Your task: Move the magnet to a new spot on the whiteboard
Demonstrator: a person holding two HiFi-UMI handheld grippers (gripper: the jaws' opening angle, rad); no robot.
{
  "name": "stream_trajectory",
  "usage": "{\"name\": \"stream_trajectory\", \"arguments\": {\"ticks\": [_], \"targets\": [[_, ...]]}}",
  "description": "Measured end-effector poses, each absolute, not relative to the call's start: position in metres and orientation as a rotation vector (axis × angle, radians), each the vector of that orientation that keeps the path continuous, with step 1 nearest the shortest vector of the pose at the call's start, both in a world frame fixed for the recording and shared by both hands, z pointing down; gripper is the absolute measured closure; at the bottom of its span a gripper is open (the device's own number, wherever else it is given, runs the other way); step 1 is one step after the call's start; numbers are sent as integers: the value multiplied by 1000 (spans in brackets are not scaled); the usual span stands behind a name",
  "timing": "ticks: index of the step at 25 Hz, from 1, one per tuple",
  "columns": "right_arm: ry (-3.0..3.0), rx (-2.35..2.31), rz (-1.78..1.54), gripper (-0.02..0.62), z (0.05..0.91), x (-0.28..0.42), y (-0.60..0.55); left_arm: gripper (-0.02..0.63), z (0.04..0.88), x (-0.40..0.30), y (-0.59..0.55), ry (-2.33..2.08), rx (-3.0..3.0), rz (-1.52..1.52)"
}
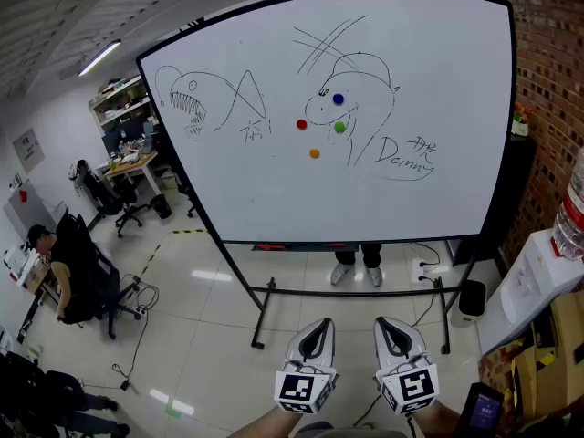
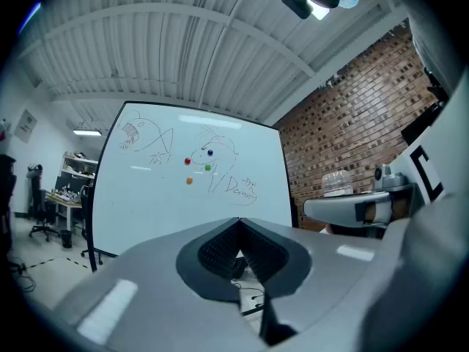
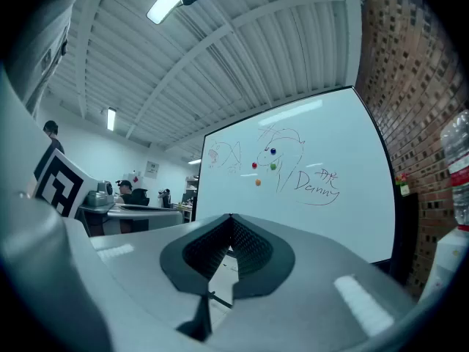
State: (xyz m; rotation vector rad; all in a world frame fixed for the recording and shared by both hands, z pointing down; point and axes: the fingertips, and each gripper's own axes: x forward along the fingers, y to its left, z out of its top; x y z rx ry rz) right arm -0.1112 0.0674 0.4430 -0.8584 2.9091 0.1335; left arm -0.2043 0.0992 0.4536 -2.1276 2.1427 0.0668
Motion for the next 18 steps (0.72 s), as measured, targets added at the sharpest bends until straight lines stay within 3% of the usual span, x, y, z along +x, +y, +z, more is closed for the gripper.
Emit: {"name": "stream_trajectory", "arguments": {"ticks": [10, 18], "targets": [[2921, -829, 110, 589, 450, -113, 37, 606, 458, -208, 71, 2173, -2102, 28], [2926, -872, 161, 589, 455, -160, -19, 606, 459, -253, 11, 2127, -2126, 58]]}}
